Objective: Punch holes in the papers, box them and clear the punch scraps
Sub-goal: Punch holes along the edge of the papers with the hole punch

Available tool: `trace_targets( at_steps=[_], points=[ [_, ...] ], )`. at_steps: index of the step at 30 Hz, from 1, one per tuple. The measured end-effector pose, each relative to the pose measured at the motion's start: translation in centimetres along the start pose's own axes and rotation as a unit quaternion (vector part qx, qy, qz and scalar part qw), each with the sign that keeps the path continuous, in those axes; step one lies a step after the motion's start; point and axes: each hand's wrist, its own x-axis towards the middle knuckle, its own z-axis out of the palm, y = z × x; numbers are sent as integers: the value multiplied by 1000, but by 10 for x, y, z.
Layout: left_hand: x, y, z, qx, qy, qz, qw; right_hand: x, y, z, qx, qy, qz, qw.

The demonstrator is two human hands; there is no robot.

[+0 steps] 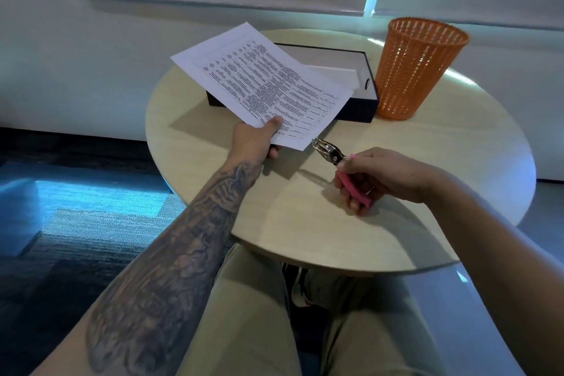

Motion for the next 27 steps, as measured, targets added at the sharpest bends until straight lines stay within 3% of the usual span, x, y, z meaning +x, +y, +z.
trace_targets(
  at_steps=[27],
  points=[
    [-2,-3,0,20,-6,16,1000,-1,-13,-1,-68,5,16,998]
  ],
)
